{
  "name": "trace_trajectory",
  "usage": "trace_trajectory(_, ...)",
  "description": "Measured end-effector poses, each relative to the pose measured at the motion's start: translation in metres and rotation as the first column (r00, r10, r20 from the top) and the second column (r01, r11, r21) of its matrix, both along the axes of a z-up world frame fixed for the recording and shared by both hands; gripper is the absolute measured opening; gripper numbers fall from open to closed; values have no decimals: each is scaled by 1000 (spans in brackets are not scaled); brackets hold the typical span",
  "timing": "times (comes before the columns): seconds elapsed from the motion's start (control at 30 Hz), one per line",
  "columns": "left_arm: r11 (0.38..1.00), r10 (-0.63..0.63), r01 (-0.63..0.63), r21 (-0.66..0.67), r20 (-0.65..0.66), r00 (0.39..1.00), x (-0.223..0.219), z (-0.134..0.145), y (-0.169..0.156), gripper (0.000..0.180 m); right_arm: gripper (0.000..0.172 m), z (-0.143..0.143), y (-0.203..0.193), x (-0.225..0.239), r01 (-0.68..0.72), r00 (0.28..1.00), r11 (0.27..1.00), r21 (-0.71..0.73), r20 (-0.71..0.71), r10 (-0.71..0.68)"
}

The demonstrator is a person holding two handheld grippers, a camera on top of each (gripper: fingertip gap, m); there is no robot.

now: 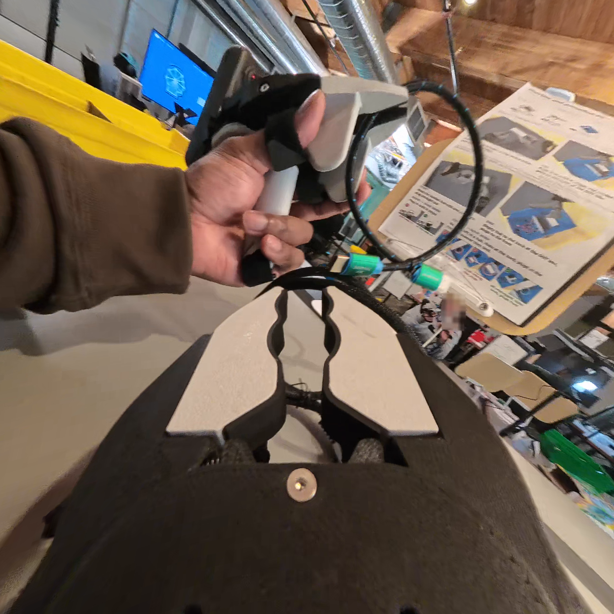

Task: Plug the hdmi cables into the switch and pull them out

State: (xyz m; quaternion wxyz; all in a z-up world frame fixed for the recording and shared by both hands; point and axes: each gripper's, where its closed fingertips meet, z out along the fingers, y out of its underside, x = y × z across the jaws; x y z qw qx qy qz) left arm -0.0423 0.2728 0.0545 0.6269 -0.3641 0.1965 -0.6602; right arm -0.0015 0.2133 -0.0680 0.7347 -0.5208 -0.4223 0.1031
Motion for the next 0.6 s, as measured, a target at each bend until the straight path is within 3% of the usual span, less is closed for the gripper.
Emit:
trace_trajectory(0.2,999,-33,32,-24,-2,999,-2,-2,0,7,16,22,4,24,42,997,993,106,-73,-35)
trace_trajectory(0.37,996,48,-49,-75,-22,999,-23,-22,13,6,17,20,26,62,102,994,991,88,-45,-99)
trace_trajectory(0.47,991,57,-52,-125,38,998,-38,-30,21,7,18,7,44,80,111,994,994,3,-1,-111)
trace_trajectory(0.6,984,114,-115,-138,-13,993,-45,-35,29,7,37,-53,62,89,160,961,951,-265,261,-89)
